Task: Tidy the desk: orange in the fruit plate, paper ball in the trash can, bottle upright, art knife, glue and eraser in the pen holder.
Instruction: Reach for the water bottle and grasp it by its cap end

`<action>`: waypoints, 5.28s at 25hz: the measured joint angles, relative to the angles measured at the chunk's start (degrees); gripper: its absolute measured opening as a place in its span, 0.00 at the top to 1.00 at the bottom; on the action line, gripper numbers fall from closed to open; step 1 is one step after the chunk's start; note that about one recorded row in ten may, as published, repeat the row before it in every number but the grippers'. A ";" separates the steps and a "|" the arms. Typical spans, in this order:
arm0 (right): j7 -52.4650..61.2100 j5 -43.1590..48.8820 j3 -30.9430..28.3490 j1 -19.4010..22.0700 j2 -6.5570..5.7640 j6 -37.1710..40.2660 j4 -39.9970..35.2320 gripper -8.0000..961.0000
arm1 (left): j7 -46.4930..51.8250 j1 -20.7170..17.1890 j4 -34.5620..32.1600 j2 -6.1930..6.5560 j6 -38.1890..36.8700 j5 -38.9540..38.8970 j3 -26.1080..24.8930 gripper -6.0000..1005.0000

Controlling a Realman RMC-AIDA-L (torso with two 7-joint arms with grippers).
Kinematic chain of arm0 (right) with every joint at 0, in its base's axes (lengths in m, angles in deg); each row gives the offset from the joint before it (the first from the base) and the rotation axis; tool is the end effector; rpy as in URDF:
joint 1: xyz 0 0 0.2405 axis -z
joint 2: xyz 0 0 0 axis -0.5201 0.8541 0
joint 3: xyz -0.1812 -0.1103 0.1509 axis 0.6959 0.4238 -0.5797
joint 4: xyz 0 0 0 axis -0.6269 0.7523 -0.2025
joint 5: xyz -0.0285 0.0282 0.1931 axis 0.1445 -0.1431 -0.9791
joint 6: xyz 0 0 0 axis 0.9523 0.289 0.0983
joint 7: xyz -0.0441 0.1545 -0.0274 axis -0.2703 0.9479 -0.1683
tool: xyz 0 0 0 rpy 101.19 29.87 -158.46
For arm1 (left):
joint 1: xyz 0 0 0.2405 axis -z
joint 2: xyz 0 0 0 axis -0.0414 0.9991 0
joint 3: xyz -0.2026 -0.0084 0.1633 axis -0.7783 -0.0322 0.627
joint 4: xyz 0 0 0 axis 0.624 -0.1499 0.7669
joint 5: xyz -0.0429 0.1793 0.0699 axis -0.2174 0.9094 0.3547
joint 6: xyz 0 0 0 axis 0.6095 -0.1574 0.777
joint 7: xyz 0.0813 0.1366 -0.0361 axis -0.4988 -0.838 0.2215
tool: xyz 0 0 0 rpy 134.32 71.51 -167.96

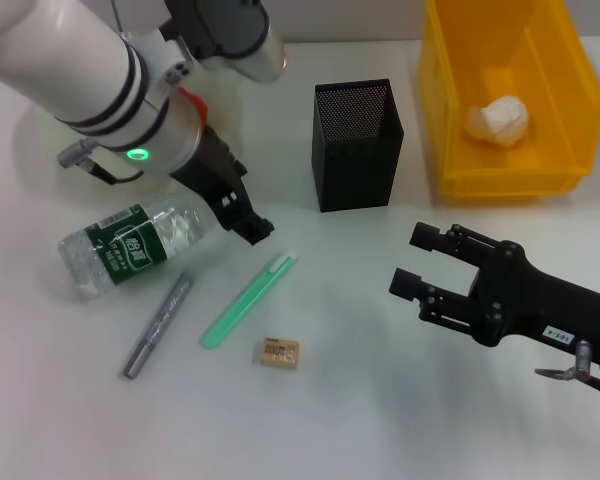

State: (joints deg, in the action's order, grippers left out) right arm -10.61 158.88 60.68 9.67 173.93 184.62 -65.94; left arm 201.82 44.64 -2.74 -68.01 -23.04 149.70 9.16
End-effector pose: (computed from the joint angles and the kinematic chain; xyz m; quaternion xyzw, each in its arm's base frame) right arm 0.2629 0.2526 -0.0558 -0.8726 0.2267 0.4083 0.1428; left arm -0.1507 0.3768 -0.0550 -0.9577 -0.1220 0.1910 0.1775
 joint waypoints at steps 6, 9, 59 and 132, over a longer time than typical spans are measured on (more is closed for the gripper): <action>-0.06 0.12 0.31 -0.09 -0.08 0.36 -0.06 0.23 | 4.48 1.31 1.32 0.00 1.69 3.08 5.91 0.21; -0.08 0.16 1.33 -0.08 -0.14 0.77 -0.07 0.23 | 5.39 1.53 0.96 0.00 2.11 3.36 6.81 0.21; -1.60 0.21 1.81 0.40 -0.01 0.07 0.15 0.23 | 6.62 4.83 12.38 0.00 10.61 7.63 6.43 0.21; -1.59 0.04 2.05 -0.04 0.07 0.24 2.28 0.23 | 9.51 4.03 9.24 0.00 9.99 10.52 12.57 0.39</action>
State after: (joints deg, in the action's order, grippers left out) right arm -12.20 158.92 62.73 9.63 174.00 184.86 -63.66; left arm 211.33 48.67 6.50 -68.01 -13.05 160.23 21.73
